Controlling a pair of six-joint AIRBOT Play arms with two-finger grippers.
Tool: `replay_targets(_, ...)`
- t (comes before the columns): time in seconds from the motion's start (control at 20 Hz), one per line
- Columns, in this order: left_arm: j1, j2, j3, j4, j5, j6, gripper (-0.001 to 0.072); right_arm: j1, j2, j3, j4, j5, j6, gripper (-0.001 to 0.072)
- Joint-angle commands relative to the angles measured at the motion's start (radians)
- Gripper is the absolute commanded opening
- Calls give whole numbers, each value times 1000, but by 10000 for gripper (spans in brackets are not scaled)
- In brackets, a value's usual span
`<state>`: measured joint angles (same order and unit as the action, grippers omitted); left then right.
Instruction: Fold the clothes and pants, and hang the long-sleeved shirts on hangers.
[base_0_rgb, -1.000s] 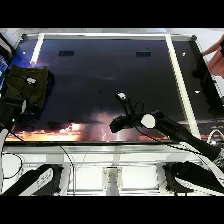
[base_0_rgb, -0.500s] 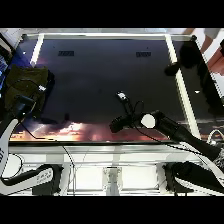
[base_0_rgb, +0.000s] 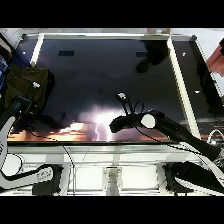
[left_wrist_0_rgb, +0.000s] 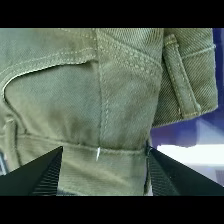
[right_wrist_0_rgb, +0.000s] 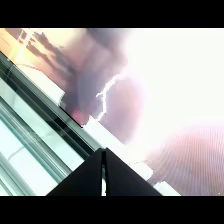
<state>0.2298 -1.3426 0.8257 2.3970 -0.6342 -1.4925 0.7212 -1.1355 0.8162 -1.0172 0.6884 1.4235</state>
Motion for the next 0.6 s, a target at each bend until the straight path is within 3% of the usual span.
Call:
replay_targets(0.0,10,-37,2,5,28,-3,506,1,0,0,0,0,0,20)
replay_targets(0.05,10,-42,2,5,28,-4,475,1,0,0,0,0,1,20)
replay_targets(0.35,10,-51,2,5,34,15,475,1,0,0,0,0,3,20)
replay_targets(0.4,10,-51,3,8,33,15,445,1,0,0,0,0,3,20)
replay_targets(0.5,9,-41,3,16,4,21,70,1,0,0,0,0,3,20)
replay_targets(0.55,9,-27,5,16,-8,23,64,1,0,0,0,0,3,20)
